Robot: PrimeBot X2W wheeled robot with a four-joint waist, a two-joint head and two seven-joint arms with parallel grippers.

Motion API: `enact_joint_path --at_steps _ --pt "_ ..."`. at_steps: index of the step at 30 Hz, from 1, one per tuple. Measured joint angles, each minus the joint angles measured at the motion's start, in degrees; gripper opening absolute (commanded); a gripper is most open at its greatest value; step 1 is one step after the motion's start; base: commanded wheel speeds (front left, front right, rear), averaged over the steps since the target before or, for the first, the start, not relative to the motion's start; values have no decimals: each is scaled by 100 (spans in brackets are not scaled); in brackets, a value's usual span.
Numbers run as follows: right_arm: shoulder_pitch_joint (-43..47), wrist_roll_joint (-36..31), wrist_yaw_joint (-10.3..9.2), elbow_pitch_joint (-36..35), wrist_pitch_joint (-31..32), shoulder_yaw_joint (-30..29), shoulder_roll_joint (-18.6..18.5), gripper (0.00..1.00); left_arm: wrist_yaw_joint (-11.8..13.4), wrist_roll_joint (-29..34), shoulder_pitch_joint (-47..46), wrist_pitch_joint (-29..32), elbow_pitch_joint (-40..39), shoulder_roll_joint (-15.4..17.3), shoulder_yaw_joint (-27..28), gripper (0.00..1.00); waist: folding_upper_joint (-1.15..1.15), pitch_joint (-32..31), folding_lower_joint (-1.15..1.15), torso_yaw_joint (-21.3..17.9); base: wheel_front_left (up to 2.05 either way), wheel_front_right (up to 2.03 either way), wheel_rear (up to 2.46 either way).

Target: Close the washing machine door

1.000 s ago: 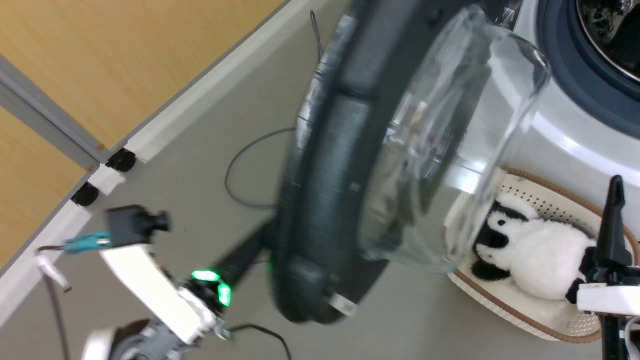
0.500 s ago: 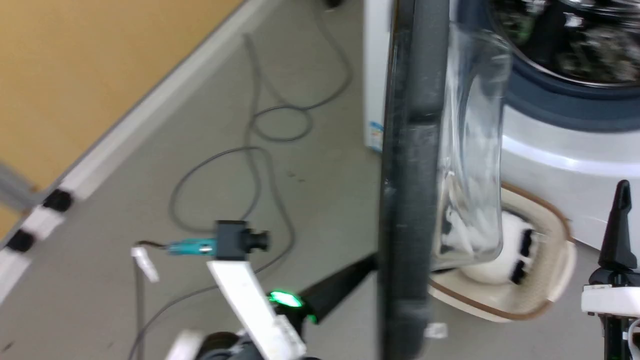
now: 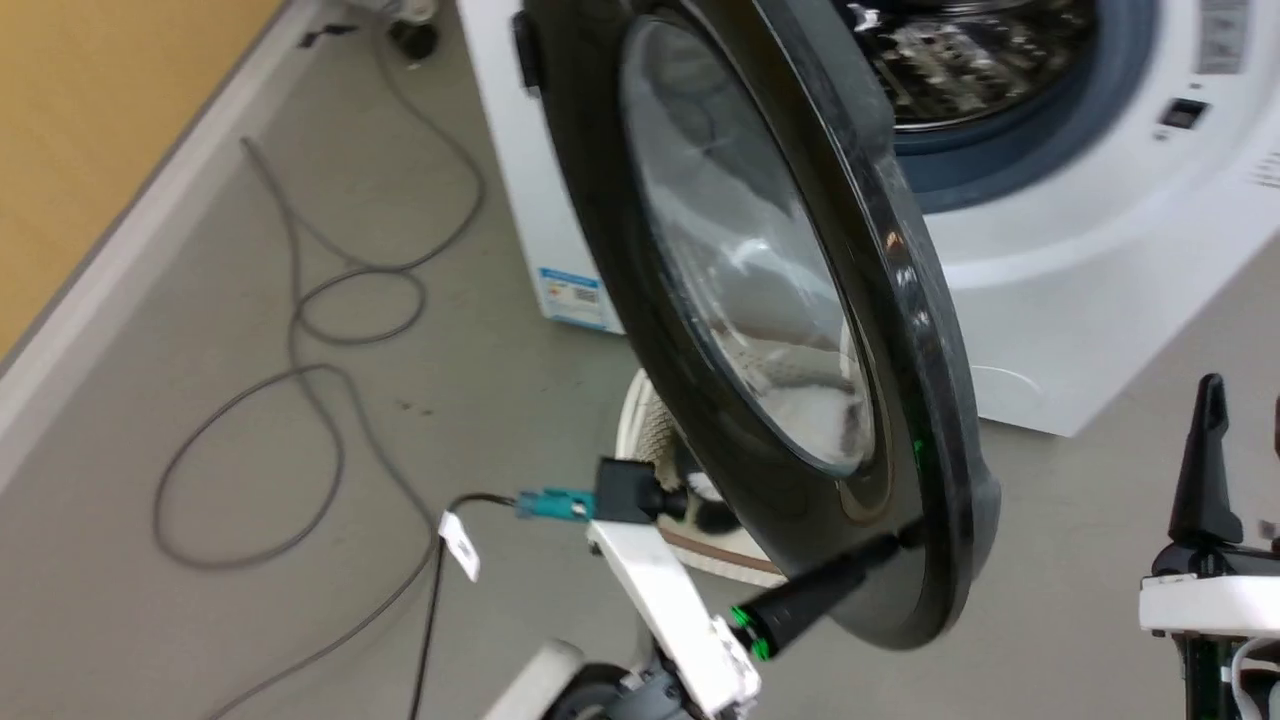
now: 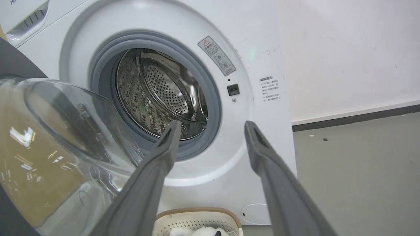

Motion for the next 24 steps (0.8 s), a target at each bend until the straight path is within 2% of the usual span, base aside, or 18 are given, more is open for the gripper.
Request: enact_joint_path --at_steps 4,7,8,9,14,16,18,20,22,24 --pt "2 18 0 12 0 26 0 100 0 -35 -13 -240 75 -31 -209 0 0 -87 0 -117 0 0 0" --pt "13 24 0 16 0 25 0 100 0 301 -73 -748 -62 68 -229 0 0 -176 0 -124 0 0 0" --pt "24 22 0 15 0 29 0 100 0 438 -115 -1011 -151 144 -213 0 0 -205 0 -120 0 0 0" --pt "48 18 0 18 0 24 0 100 0 719 -216 -1564 -302 323 -187 0 0 -261 0 -102 0 0 0" --pt "74 27 0 20 0 -30 1 100 0 1544 -510 -3067 -390 927 -194 0 0 -377 0 -46 0 0 0" --pt "112 56 0 20 0 -82 0 100 -1 1906 -578 -3407 -334 1121 -25 0 0 -414 0 -19 0 0 0" --pt "163 55 0 20 0 -119 0 100 9 2581 -611 -3501 -140 1274 361 0 0 -448 0 16 0 0 0" --pt "185 56 0 19 0 -141 0 100 288 3446 -602 -3511 -85 1236 1110 0 0 -474 0 54 0 0 0" --pt "187 57 0 13 0 -151 2 100 730 4206 -519 -3517 -237 999 1987 0 0 -491 0 86 0 0 0" --pt "203 57 0 8 0 -172 2 100 1083 5138 -360 -3517 -394 870 2414 0 0 -506 0 122 0 0 0"
